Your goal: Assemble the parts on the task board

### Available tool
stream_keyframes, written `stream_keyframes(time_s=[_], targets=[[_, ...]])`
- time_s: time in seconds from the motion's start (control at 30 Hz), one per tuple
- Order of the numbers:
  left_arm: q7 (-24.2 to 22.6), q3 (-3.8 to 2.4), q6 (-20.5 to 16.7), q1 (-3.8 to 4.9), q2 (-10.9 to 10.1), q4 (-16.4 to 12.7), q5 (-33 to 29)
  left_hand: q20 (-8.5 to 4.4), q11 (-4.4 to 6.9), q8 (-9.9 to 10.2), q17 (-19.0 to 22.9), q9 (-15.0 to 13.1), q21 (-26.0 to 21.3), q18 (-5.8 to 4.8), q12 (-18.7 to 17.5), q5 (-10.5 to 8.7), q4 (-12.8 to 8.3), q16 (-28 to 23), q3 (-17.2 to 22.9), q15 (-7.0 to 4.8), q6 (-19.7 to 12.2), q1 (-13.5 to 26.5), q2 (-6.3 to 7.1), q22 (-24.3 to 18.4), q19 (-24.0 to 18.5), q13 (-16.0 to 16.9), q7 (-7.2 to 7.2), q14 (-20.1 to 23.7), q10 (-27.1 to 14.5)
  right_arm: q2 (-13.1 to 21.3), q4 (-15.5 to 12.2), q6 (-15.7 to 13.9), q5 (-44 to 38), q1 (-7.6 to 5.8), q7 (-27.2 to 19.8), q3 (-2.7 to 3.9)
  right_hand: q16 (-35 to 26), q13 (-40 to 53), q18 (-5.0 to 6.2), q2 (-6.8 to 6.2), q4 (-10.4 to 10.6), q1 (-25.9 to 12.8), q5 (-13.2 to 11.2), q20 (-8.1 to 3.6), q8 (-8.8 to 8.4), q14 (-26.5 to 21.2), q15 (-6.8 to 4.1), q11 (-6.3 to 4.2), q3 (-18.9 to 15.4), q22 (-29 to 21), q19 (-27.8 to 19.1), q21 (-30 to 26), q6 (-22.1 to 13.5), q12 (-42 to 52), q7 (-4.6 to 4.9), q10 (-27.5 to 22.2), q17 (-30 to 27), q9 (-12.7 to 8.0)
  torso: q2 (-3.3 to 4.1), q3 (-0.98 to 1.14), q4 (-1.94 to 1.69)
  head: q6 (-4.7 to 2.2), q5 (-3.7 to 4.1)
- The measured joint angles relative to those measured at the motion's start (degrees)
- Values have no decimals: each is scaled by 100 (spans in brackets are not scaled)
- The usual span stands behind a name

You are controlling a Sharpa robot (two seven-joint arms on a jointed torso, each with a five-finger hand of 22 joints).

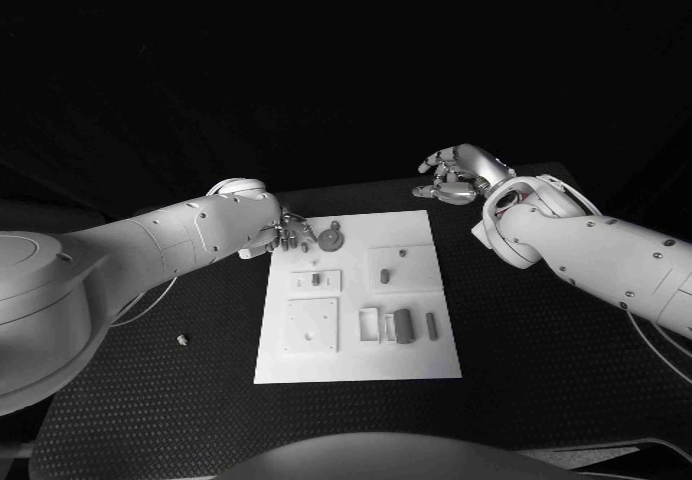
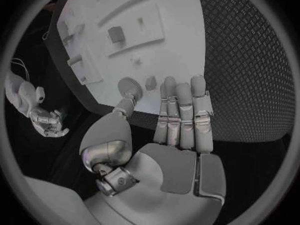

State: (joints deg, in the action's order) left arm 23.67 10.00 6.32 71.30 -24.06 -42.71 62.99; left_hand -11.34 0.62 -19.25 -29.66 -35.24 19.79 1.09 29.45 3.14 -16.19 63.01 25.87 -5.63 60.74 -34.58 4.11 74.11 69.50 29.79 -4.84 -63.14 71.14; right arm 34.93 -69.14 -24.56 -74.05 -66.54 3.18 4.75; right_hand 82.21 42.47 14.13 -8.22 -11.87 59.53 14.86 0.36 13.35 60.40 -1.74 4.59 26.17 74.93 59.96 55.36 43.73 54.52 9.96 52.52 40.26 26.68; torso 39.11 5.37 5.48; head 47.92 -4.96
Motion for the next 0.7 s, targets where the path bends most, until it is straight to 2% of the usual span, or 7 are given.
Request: stream_keyframes(time_s=[0.13,0.37,0.43,0.7], targets=[[-22,-1,6,0,0,-6,-30,1,0,0,9,0,0,0,0,0,0,21,0,0,0,-31,-31,7,0,-7,1,0,0,-12,4,7,0,0,0,0,0,-4,0,0,0,0,0,-5,0,0,0,0,0,0,8,0,0,0,0,0,0,0,-2,1,0,9,-9],[-44,-1,24,-1,5,-24,-74,9,0,23,62,1,0,1,0,0,0,62,0,0,5,-182,-218,40,-9,-41,6,0,0,-16,12,18,0,0,1,0,0,-4,0,0,0,0,0,3,0,0,0,0,0,0,16,0,0,0,0,0,0,0,-2,1,4,15,-20],[-47,-1,24,-1,6,-24,-83,9,0,23,77,1,0,1,0,0,-8,62,-8,0,4,-246,-207,41,-9,-42,6,0,0,-17,14,22,0,0,3,0,0,-4,1,0,0,0,0,3,0,0,0,0,0,0,16,0,0,0,0,0,0,1,-2,1,6,15,-21],[-60,0,23,-2,13,-16,-99,10,0,45,125,-5,-22,2,22,0,-32,86,-32,0,0,-453,-357,67,-9,-73,11,0,0,-21,14,37,0,0,8,0,0,-4,0,0,0,0,0,4,0,0,0,0,0,0,15,0,0,-1,0,0,0,-5,0,1,8,19,-13]])
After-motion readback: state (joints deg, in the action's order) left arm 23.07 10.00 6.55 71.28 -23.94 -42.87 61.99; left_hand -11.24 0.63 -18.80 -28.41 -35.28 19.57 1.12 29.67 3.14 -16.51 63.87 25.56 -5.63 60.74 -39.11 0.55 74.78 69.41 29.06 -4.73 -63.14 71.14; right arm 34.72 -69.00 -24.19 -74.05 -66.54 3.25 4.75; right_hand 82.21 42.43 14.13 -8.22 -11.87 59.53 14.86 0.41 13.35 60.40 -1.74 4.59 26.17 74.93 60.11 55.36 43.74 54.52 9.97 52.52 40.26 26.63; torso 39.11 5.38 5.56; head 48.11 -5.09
